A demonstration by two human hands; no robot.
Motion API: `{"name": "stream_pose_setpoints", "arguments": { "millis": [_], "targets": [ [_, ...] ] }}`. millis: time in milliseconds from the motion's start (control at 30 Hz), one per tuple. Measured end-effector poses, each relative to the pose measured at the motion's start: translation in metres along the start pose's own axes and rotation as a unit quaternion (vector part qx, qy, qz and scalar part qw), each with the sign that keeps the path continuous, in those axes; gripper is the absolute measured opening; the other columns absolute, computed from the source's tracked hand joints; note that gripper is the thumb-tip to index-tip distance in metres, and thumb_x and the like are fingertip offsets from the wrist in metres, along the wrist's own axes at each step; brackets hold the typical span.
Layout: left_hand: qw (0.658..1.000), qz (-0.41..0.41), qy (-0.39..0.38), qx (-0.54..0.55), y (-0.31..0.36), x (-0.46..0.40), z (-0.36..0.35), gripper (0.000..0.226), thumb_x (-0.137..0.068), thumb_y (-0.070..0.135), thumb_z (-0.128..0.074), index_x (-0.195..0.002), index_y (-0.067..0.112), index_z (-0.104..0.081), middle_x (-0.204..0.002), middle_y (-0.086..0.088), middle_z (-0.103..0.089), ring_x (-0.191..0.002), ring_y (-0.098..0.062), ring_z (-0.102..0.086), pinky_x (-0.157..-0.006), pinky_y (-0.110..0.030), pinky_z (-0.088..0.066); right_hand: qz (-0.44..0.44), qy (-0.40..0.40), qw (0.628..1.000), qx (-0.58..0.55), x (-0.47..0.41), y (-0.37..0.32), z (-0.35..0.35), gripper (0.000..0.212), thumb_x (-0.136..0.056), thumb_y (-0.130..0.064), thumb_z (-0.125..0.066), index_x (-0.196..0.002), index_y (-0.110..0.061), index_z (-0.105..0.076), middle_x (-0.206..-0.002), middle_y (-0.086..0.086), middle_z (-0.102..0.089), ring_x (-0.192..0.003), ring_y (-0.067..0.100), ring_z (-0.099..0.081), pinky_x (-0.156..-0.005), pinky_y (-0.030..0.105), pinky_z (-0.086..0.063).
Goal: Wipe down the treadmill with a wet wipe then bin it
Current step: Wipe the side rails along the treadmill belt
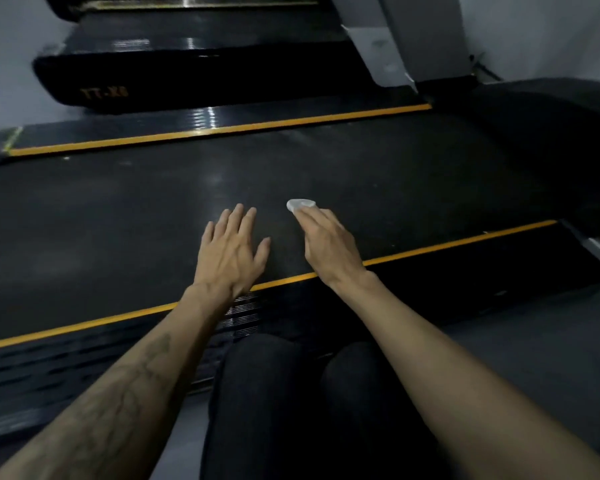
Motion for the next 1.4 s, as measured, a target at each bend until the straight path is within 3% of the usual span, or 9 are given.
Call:
{"name": "stream_pose_setpoints", "arguments": {
  "millis": [300, 500, 767, 867, 967, 1067, 1233, 1333, 1400],
  "targets": [
    [0.992, 0.115, 0.052, -0.026, -0.11, 0.069, 0.076, 0.067, -0.105, 0.05, -0.039, -0.162, 0.015, -0.027, -0.169, -0.01, -0.024, -0.156, -0.03, -0.02, -0.126, -0.048, -0.017, 0.105, -0.032, 0.994, -0.027, -0.026, -0.13, -0.03, 0.059, -0.091, 0.014, -0.049, -0.145, -0.011, -0.053, -0.148, 0.0, -0.055, -0.127, 0.027, -0.055, -0.096, 0.038, -0.054],
    [0.972, 0.217, 0.08, -0.046, -0.194, 0.134, 0.106, 0.067, -0.104, 0.049, -0.044, -0.16, 0.015, -0.03, -0.168, -0.01, -0.028, -0.155, -0.03, -0.024, -0.125, -0.048, -0.02, 0.198, -0.053, 0.977, -0.05, -0.038, -0.233, -0.07, 0.052, -0.085, 0.016, -0.057, -0.131, -0.007, -0.061, -0.124, 0.004, -0.064, -0.11, 0.031, -0.059, -0.072, 0.042, -0.056],
    [0.929, 0.346, 0.113, -0.066, -0.315, 0.251, 0.147, 0.068, -0.103, 0.05, -0.043, -0.159, 0.014, -0.033, -0.167, -0.012, -0.03, -0.154, -0.032, -0.027, -0.123, -0.05, -0.021, 0.307, -0.124, 0.937, -0.113, -0.025, -0.417, -0.144, 0.065, -0.085, 0.017, -0.052, -0.145, -0.009, -0.052, -0.137, 0.003, -0.058, -0.125, 0.027, -0.053, -0.087, 0.04, -0.054],
    [0.906, 0.393, 0.145, -0.06, -0.359, 0.301, 0.166, 0.079, -0.093, 0.059, -0.027, -0.155, 0.011, -0.042, -0.161, -0.015, -0.039, -0.149, -0.036, -0.035, -0.121, -0.054, -0.026, 0.34, -0.143, 0.919, -0.137, -0.011, -0.487, -0.163, 0.063, -0.085, 0.016, -0.051, -0.142, -0.009, -0.054, -0.138, 0.003, -0.057, -0.123, 0.026, -0.053, -0.083, 0.038, -0.052],
    [0.89, 0.425, 0.156, -0.058, -0.396, 0.342, 0.174, 0.085, -0.089, 0.062, -0.021, -0.156, 0.013, -0.04, -0.163, -0.013, -0.036, -0.151, -0.034, -0.032, -0.122, -0.053, -0.025, 0.372, -0.148, 0.903, -0.159, 0.004, -0.537, -0.184, 0.062, -0.086, 0.016, -0.049, -0.14, -0.014, -0.054, -0.143, -0.004, -0.052, -0.122, 0.021, -0.05, -0.078, 0.024, -0.038],
    [0.875, 0.458, 0.151, -0.049, -0.429, 0.371, 0.176, 0.088, -0.088, 0.064, -0.013, -0.159, 0.015, -0.033, -0.167, -0.011, -0.029, -0.154, -0.032, -0.025, -0.125, -0.051, -0.02, 0.397, -0.162, 0.885, -0.18, 0.011, -0.578, -0.209, 0.062, -0.087, 0.014, -0.051, -0.142, -0.014, -0.053, -0.145, -0.003, -0.052, -0.125, 0.019, -0.05, -0.086, 0.026, -0.046],
    [0.841, 0.521, 0.137, -0.05, -0.502, 0.402, 0.18, 0.068, -0.106, 0.05, -0.037, -0.164, 0.018, -0.02, -0.172, -0.007, -0.016, -0.158, -0.028, -0.012, -0.128, -0.049, -0.01, 0.445, -0.194, 0.849, -0.208, 0.004, -0.658, -0.256, 0.052, -0.094, 0.0, -0.04, -0.144, -0.006, -0.054, -0.144, 0.007, -0.056, -0.127, 0.025, -0.053, -0.099, 0.037, -0.05],
    [0.823, 0.547, 0.146, -0.044, -0.548, 0.41, 0.206, 0.068, -0.107, 0.051, -0.034, -0.164, 0.02, -0.017, -0.172, -0.006, -0.011, -0.159, -0.027, -0.008, -0.128, -0.046, -0.005, 0.476, -0.194, 0.829, -0.221, -0.02, -0.718, -0.28, 0.055, -0.092, 0.013, -0.055, -0.144, -0.007, -0.055, -0.143, 0.007, -0.057, -0.129, 0.026, -0.055, -0.107, 0.037, -0.047],
    [0.816, 0.557, 0.145, -0.05, -0.568, 0.416, 0.23, 0.068, -0.107, 0.051, -0.034, -0.165, 0.02, -0.015, -0.173, -0.006, -0.009, -0.159, -0.026, -0.005, -0.128, -0.045, -0.004, 0.483, -0.202, 0.82, -0.23, -0.036, -0.756, -0.286, 0.054, -0.094, 0.011, -0.056, -0.145, -0.007, -0.054, -0.145, 0.007, -0.057, -0.132, 0.026, -0.054, -0.111, 0.036, -0.043]
  ]
}}
Point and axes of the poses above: each hand's wrist, its own x-axis away from the middle knuckle, its own z-axis out of the back of the hand, y = z × x, the point moved 4 cm from there along -x, towards the middle knuckle
